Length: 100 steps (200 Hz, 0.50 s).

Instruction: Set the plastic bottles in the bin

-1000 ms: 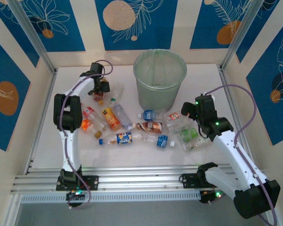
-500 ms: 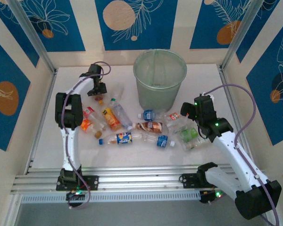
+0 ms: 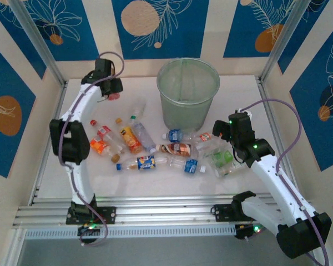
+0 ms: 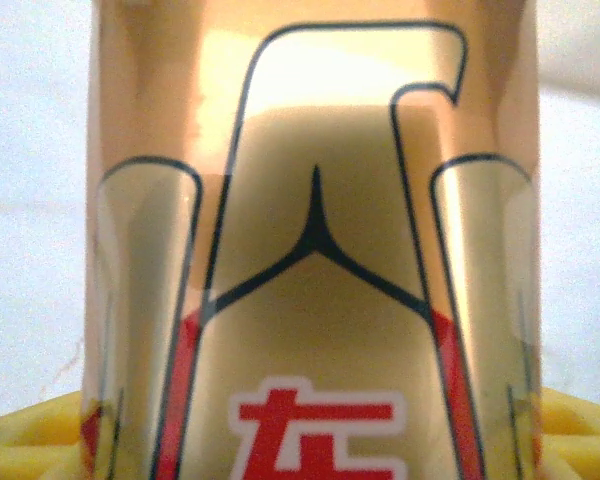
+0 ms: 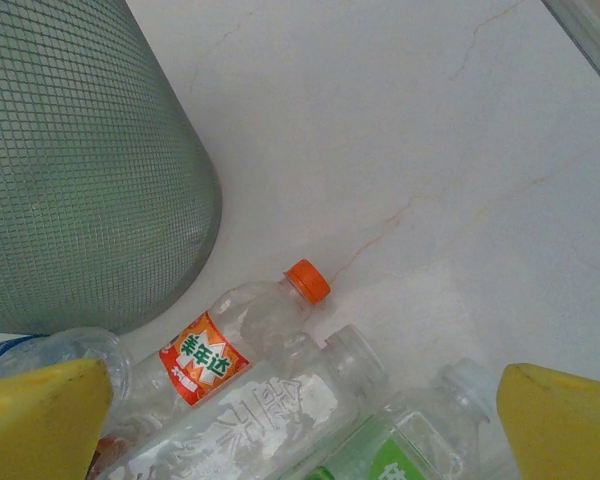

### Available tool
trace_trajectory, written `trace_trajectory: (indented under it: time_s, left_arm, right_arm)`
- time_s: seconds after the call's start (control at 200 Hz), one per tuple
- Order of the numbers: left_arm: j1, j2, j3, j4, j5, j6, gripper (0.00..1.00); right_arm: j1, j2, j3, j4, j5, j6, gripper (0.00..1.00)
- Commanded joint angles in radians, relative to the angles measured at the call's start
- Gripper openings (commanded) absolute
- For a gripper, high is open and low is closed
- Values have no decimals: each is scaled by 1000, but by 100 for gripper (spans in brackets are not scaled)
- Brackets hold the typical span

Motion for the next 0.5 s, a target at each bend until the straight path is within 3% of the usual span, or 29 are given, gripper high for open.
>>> trace_trajectory:
  time_s: [0.0,0.24,0.495]
  left_arm:
    - [-78,-117,15,32,28,43,59]
    - [-257,-179,156,26,96,127,59]
    - [-402,-65,390,-29,218,178,59]
  right_arm:
    - [8,-13,26,-18,18,15,99]
    - [11,-21,22,-39,20,32,99]
    - [15,-35,17,-46,12,46,99]
